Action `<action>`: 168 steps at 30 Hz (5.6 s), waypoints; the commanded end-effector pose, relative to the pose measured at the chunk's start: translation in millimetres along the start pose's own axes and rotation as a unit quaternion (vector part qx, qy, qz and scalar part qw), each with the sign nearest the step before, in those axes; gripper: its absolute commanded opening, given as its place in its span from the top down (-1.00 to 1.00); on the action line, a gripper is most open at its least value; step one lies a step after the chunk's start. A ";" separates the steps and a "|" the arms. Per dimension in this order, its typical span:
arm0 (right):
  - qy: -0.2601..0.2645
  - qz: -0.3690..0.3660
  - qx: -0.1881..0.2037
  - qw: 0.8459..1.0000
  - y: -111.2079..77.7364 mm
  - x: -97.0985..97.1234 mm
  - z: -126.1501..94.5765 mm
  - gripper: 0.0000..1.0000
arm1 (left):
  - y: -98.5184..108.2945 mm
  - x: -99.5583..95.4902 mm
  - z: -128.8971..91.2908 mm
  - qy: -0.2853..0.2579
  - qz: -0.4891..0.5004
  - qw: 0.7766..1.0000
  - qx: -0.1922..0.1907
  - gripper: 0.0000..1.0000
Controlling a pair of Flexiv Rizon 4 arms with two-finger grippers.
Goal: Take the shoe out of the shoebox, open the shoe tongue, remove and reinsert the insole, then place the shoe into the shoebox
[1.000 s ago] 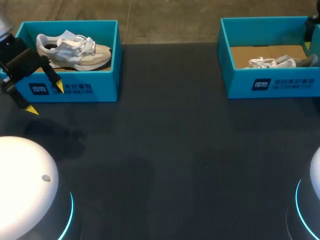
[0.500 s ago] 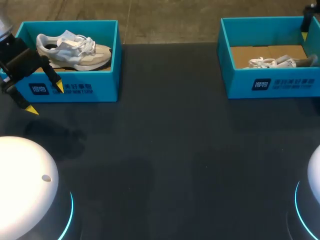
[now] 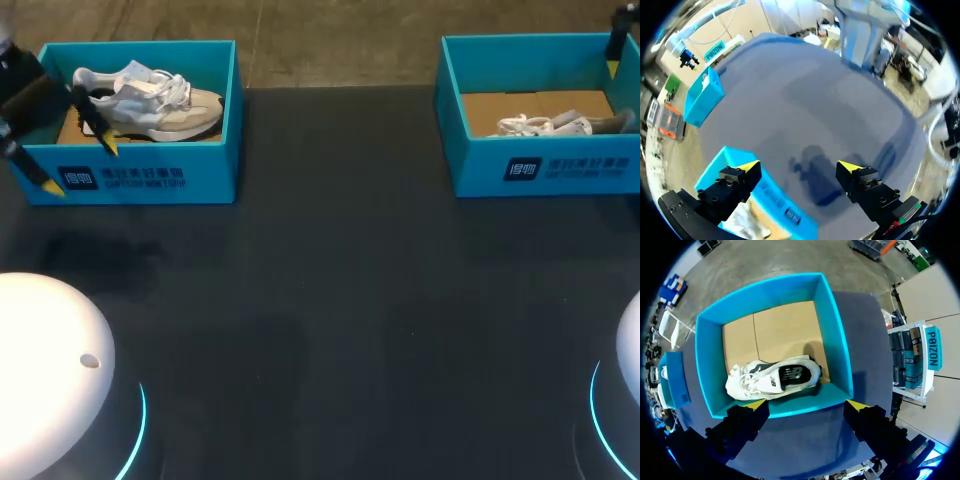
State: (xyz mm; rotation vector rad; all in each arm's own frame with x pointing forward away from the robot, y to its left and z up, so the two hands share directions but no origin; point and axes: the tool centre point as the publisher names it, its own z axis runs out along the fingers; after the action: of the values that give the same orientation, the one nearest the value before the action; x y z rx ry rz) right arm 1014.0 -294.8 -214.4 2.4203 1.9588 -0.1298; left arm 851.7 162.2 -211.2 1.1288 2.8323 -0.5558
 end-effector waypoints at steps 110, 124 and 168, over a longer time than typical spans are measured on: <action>0.000 0.000 -0.001 1.000 -0.7 -0.2 0.0 -1.00 | 372.5 -158.3 62.1 0.171 0.402 0.893 -0.112 -1.00; 0.000 0.000 -0.001 1.000 -0.7 -0.2 0.0 -1.00 | 377.7 -156.0 89.2 0.180 0.390 0.899 -0.088 -0.87; 0.000 0.000 -0.001 1.000 -0.7 -0.2 0.0 -1.00 | 371.0 -142.6 46.4 0.175 0.380 0.908 -0.030 1.00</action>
State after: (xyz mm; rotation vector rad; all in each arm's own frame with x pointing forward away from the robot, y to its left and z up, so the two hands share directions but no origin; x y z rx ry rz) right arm 1014.0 -294.9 -214.7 2.4211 1.9589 -0.1281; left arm 1196.8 297.4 -360.4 2.2524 2.2284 -0.0232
